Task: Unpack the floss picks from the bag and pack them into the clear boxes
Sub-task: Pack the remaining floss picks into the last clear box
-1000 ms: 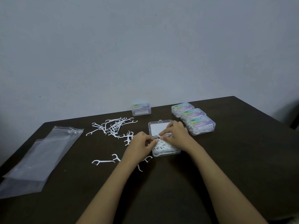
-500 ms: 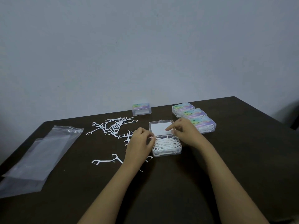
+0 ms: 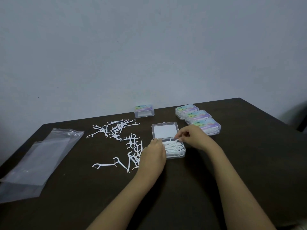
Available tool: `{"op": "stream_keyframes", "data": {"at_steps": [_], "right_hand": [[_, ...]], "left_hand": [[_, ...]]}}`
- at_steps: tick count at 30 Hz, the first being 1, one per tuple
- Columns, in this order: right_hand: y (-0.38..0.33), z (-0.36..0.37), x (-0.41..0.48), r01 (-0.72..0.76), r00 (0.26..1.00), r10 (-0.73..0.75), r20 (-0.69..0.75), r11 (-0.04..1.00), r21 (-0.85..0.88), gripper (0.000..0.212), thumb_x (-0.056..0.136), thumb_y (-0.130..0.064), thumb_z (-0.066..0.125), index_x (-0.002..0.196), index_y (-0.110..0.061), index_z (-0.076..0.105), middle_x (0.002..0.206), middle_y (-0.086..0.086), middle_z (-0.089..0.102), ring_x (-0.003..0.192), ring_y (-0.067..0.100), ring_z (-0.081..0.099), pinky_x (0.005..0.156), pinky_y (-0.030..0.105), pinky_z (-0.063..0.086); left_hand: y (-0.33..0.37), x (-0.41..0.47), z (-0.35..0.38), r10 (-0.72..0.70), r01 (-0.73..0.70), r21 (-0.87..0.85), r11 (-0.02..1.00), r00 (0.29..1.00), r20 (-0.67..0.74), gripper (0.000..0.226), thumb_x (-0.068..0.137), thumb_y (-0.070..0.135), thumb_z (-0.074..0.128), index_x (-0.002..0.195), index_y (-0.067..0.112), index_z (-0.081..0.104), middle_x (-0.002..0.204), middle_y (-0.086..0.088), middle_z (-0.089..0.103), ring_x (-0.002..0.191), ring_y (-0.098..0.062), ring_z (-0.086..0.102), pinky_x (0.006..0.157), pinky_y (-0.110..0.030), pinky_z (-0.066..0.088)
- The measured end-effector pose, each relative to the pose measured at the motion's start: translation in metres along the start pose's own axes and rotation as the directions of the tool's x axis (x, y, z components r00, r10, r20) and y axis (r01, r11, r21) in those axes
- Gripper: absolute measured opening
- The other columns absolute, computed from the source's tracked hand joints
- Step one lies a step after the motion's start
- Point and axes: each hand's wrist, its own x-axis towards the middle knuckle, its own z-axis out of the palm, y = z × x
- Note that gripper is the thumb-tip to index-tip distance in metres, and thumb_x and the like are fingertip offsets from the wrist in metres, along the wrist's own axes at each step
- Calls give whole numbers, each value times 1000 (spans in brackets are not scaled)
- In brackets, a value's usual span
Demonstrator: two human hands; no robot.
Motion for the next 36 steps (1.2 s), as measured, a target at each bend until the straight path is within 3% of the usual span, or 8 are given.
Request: {"op": "stream_keyframes", "data": {"at_steps": [4,9,12,14,25,30,33,36], "right_hand": [[-1,0,0,-2,1000,3,29,1000,-22,22,91,-6,52,97,-17,71,99,13,66,94,23,59,76,26,47],[1,2,1,9,999,-7,46,999,-48,26,93,-6,47,95,-18,70,104,9,64,94,19,58,78,27,47],[3,4,5,30,998,-26,64,997,-69,29,93,-4,46,94,-18,71,109,6,65,88,11,58,76,23,47],[4,6,6,39,997,-33,75,996,-75,31,93,-2,45,94,-17,71,112,6,64,81,5,56,69,18,44],[8,-8,0,70,995,-73,61,996,49,11,87,-17,62,94,-21,69,92,0,63,75,3,50,62,16,36],[14,-21,-9,14,982,-32,184,995,100,22,79,-16,71,101,-21,67,82,-1,53,68,6,47,61,17,36],[17,-23,-8,-42,972,7,236,989,142,24,79,-13,71,97,-25,62,76,2,60,63,8,53,59,19,43],[17,-20,-6,-88,967,44,252,982,169,31,80,-10,69,103,-24,53,74,4,63,56,9,55,53,20,46]], "left_hand": [[3,-2,3,-13,12,31,999,999,33,35,100,20,28,130,6,40,130,-10,47,115,-26,48,95,-35,35],[9,-6,13,-53,42,80,996,989,136,53,100,33,15,146,7,16,152,-9,22,143,-20,13,114,-40,18],[13,-9,16,-9,1,61,998,993,122,91,71,48,-13,146,8,18,153,-10,22,144,-20,11,114,-42,16],[13,-10,20,12,-16,50,999,996,86,98,65,48,-13,145,7,23,151,-11,28,142,-21,18,113,-41,20],[14,-10,13,-28,21,171,985,999,38,82,79,46,-1,136,11,45,145,-16,38,137,-31,33,106,-58,25],[1,-4,6,-143,131,119,984,984,103,81,76,44,-13,149,15,7,156,-8,8,145,-20,4,115,-46,5],[-3,0,0,-155,150,45,988,975,159,53,98,25,16,148,9,9,155,-8,15,144,-20,10,116,-42,8],[-3,-1,-1,-131,136,-8,991,965,226,51,100,23,20,147,4,12,155,-12,14,144,-21,9,117,-35,11]]}}
